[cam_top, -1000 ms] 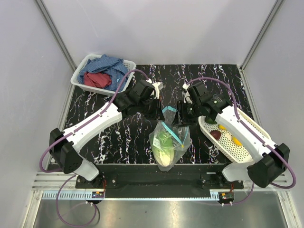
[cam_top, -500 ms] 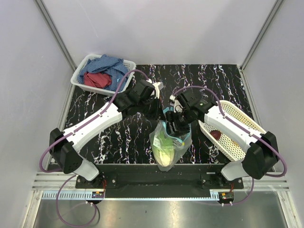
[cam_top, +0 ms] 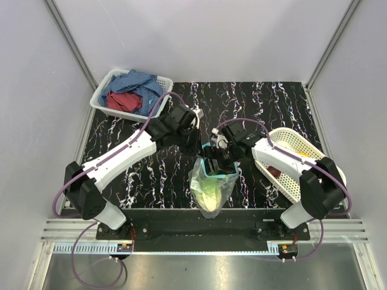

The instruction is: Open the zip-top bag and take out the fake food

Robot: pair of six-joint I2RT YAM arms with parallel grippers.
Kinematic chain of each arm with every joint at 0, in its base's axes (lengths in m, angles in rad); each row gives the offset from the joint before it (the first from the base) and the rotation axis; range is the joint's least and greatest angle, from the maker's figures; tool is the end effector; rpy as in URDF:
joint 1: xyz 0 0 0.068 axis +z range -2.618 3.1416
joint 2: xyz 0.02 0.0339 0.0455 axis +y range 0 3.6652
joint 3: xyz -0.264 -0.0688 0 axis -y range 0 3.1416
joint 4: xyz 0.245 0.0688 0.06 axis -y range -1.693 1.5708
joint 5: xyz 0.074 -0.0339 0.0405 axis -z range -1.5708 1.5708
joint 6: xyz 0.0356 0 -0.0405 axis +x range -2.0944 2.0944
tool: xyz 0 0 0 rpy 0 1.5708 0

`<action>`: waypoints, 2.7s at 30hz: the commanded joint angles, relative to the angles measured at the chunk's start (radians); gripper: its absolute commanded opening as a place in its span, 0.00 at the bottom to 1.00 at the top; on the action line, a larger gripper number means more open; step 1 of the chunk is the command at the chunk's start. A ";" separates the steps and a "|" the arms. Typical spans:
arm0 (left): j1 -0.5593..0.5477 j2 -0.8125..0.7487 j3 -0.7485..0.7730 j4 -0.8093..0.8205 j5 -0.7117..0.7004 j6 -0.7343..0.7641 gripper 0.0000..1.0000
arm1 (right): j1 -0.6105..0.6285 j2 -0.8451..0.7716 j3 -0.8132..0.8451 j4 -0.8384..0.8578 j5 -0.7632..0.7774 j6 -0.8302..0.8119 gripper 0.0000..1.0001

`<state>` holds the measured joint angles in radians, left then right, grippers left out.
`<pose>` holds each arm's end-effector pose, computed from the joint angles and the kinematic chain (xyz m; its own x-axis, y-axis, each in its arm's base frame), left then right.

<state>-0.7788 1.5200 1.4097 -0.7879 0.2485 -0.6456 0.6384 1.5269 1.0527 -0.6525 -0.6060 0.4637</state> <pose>0.2247 -0.2340 0.3250 -0.9200 0.0885 -0.3819 0.2960 0.7957 -0.5285 0.2273 0.1940 0.2255 -0.9555 -0.2513 -0.1542 -0.2895 0.7006 0.6522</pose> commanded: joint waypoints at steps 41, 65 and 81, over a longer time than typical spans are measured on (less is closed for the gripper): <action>0.451 -0.311 -0.744 0.697 0.592 -0.086 0.99 | -0.184 -0.194 -0.054 0.171 -0.350 0.122 0.00; 0.510 -0.032 -0.672 0.576 0.330 0.086 0.05 | -0.204 -0.255 0.240 -0.269 0.164 0.096 0.00; 0.328 -0.304 -0.258 0.351 0.252 -0.153 0.99 | -0.184 -0.214 0.205 -0.168 0.054 0.003 0.00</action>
<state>-0.3687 1.1477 1.0588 -0.4541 0.5102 -0.6853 0.4408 1.3102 1.2568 -0.8711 -0.5095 0.5022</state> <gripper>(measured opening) 0.983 0.025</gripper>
